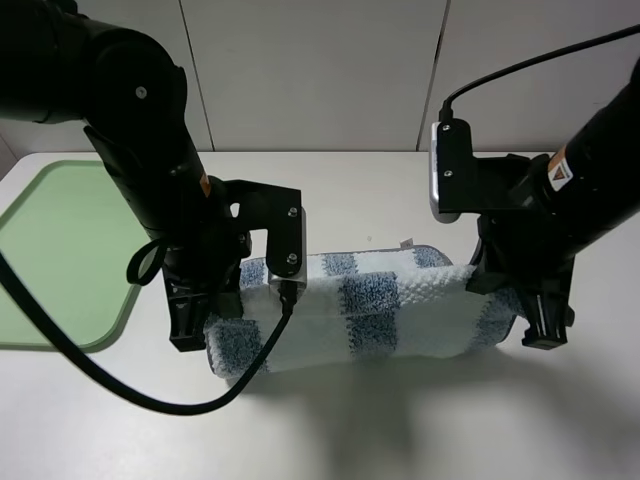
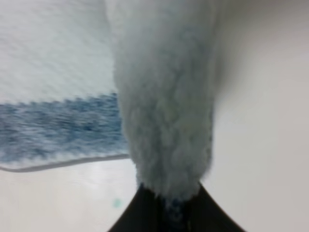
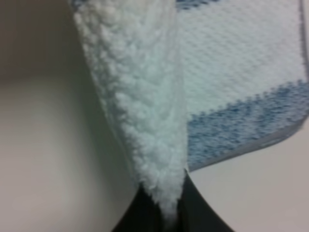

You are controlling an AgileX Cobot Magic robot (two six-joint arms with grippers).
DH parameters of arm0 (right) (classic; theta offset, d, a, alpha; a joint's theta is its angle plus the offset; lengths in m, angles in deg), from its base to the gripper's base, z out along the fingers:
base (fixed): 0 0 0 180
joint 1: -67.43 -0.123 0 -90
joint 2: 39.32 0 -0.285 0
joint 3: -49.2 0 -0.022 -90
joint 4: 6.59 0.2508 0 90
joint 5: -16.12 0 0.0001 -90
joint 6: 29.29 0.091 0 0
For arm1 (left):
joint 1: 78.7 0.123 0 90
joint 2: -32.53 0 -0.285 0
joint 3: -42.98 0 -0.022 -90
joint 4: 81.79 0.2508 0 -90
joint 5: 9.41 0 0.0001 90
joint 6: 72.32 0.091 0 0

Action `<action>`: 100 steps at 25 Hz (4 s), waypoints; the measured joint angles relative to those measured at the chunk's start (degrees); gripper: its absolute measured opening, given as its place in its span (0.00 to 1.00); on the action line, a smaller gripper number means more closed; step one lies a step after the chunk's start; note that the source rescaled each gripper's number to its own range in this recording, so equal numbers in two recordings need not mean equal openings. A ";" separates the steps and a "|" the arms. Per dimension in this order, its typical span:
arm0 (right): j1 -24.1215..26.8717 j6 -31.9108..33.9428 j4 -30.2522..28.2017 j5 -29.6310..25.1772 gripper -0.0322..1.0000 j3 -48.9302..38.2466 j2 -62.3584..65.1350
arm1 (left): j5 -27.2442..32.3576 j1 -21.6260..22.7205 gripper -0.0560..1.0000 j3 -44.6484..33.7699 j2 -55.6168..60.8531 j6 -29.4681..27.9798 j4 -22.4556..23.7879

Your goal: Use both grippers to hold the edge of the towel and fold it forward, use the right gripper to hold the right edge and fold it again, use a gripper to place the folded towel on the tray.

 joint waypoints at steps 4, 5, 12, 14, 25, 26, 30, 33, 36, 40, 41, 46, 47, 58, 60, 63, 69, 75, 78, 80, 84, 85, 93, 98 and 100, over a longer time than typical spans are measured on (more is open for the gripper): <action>0.00 0.00 -2.10 1.52 0.03 3.24 -4.15 | -3.82 0.27 0.05 -0.05 -0.08 0.00 1.58; 0.00 0.00 -2.66 2.02 0.03 3.94 -5.17 | -4.59 0.59 0.05 -0.05 -0.32 0.00 1.65; 0.00 0.00 -4.27 4.80 0.03 6.84 -10.11 | -8.56 3.79 0.05 -0.05 -5.64 -0.05 1.82; 0.00 0.00 -4.78 5.90 0.03 6.84 -10.74 | -10.07 4.75 0.05 -0.05 -6.63 -0.05 1.87; 0.00 0.00 -7.36 9.43 0.03 6.84 -13.45 | -18.93 6.11 0.05 -0.05 -9.66 -0.05 3.47; 0.00 0.00 -7.49 9.98 0.03 6.84 -13.45 | -19.25 6.11 0.05 -0.05 -10.12 -0.05 3.63; 0.00 0.00 -7.80 11.77 0.03 6.84 -13.45 | -20.74 6.11 0.05 -0.24 -10.91 -0.51 3.76; 0.00 0.00 -7.99 12.14 0.03 6.84 -13.45 | -22.36 6.11 0.05 -0.24 -10.91 -1.07 4.03; 0.00 0.00 -8.10 12.41 0.03 6.84 -13.45 | -23.10 6.11 0.06 -0.24 -10.91 -1.22 4.47; 0.00 1.76 -8.42 12.70 0.36 6.84 -13.45 | -23.20 6.17 0.31 -0.24 -10.91 -1.64 4.58; 0.00 3.26 -8.67 12.32 0.61 6.84 -13.45 | -23.20 6.17 0.47 -0.24 -10.91 -1.97 4.64; 0.00 10.08 -14.51 12.81 0.97 6.84 -13.45 | -23.20 6.17 0.94 -0.24 -10.91 -4.27 4.53; 0.00 10.75 -15.01 13.03 0.98 6.84 -13.45 | -23.25 6.17 0.96 -0.24 -10.91 -4.34 4.53; 0.00 11.82 -15.56 13.56 1.00 6.84 -13.45 | -18.67 6.17 1.00 -0.24 -8.61 -5.33 4.70; 0.00 12.42 -15.45 13.56 1.00 6.84 -13.45 | -16.74 6.17 1.00 -0.24 -5.43 -6.77 4.70; 0.00 14.81 -14.72 13.21 1.00 6.84 -13.25 | -11.70 6.17 1.00 -0.24 1.31 -10.10 4.70; 0.00 23.36 -11.92 9.54 1.00 6.84 -11.04 | 2.35 6.17 1.00 -0.28 15.40 -18.21 4.84; 0.00 28.48 -5.97 4.99 1.00 7.02 -9.84 | 10.01 6.17 1.00 -0.28 30.22 -29.32 4.84; 0.00 28.70 -3.60 3.78 1.00 7.02 -9.84 | 11.14 6.17 1.00 -0.36 37.69 -33.36 4.84; 0.00 28.70 -2.69 3.76 1.00 7.02 -9.84 | 11.32 6.17 1.00 -1.40 43.11 -35.39 4.84; 0.00 28.70 -2.14 3.76 1.00 7.02 -9.84 | 11.69 6.17 1.00 -6.49 53.85 -37.73 3.74; 0.00 28.70 -2.08 3.76 1.00 7.02 -9.84 | 11.75 6.17 1.00 -7.87 56.77 -37.99 3.51; 0.00 28.70 -1.97 4.19 1.00 7.02 -9.84 | 10.96 6.17 1.00 -21.44 77.11 -38.32 3.00; 0.00 28.70 -1.83 4.38 1.00 7.02 -9.84 | 12.60 6.17 1.00 -28.82 86.74 -39.49 1.01; 0.00 28.70 -1.47 4.38 1.00 7.02 -9.84 | 14.61 6.17 1.00 -30.08 88.62 -41.54 1.46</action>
